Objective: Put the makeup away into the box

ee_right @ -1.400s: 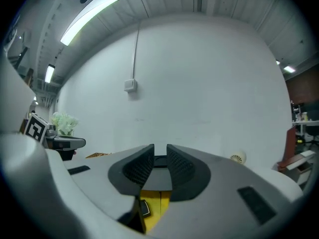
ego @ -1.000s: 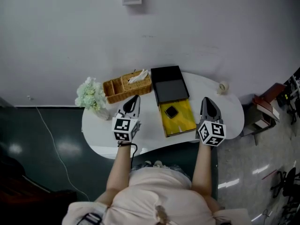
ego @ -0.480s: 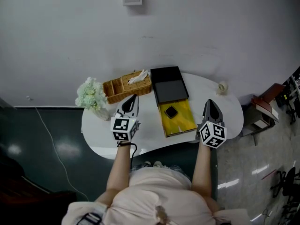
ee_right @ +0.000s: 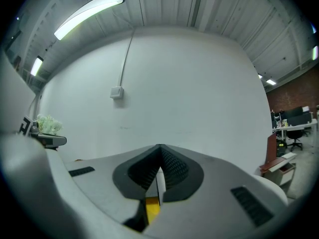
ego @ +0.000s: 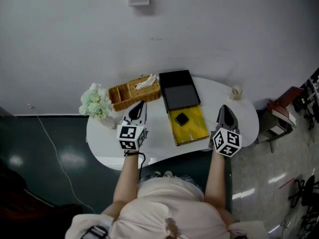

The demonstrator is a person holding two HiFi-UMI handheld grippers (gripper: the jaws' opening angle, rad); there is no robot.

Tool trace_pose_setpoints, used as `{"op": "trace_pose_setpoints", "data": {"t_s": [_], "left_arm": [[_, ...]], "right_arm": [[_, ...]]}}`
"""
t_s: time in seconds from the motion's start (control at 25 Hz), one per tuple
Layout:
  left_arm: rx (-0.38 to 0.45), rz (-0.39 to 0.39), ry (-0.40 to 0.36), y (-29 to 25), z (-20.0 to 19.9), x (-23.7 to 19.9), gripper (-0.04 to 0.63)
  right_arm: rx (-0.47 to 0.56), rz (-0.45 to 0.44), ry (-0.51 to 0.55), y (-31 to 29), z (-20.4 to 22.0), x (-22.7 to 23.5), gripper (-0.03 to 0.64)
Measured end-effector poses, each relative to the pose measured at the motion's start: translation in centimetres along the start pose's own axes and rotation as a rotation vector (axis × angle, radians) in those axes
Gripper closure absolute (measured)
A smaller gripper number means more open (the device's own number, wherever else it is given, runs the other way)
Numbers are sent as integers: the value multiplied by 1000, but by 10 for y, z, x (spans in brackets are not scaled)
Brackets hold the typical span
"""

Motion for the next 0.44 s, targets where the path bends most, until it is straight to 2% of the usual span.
{"op": "trace_pose_setpoints", "data": {"t_s": [0.44], "left_arm": [[-6,0,-2,-2,-2,-4,568]], "right_arm": [[-18,1,10,-4,3,-4,603]]}}
Point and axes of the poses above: the fingertips, and each gripper's own axes: y backward along the fingers, x to its right, z out of its underside, the point moved 7 cm from there along y, backward along the fingers, and after that the axes turned 15 degrees about z, right-handed, at the moved point
